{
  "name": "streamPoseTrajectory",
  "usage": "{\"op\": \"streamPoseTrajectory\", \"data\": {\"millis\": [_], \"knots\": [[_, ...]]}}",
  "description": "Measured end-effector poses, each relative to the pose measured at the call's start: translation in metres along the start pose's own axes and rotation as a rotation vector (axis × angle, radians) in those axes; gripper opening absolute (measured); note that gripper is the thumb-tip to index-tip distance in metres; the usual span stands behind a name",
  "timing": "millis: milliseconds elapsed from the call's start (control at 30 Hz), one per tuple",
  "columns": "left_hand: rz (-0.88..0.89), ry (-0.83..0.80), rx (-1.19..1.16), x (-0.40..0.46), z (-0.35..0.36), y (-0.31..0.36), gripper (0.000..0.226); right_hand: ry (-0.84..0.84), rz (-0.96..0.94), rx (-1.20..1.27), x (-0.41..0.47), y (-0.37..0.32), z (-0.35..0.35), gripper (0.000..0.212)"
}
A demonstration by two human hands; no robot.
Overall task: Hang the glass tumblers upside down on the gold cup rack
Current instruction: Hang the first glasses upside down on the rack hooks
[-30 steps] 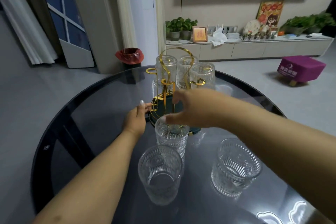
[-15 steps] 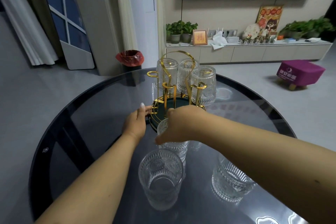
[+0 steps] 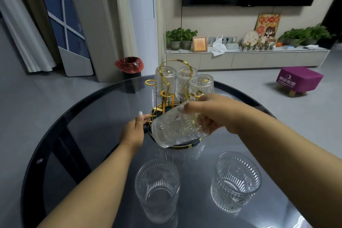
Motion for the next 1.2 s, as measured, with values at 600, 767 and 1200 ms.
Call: {"op": "streamPoseTrajectory", "data": {"millis": [600, 767, 1200], "knots": [[0.032, -0.012, -0.028, 0.001, 0.001, -0.004, 0.045, -0.606, 0.031, 1.125, 0.002, 0.009, 0.011, 0.091], [0.009, -0.046, -0.019, 0.002, -0.003, -0.002, 0.085, -0.382, -0.187, 1.056, 0.005, -0.009, 0.0, 0.092], [-0.036, -0.057, -0.081, 0.004, -0.003, -0.003, 0.092, 0.289, -0.412, 0.451, 0.068, -0.065, 0.004, 0.025]]}}
Point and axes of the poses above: each hand's wrist, its own x-axis towards the middle knuckle, its own z-axis out of the palm, y = z × x, the point moved 1 cm from there along x, towards the middle knuckle, and after that the axes turned 6 degrees about y, right-handed, at the moved point
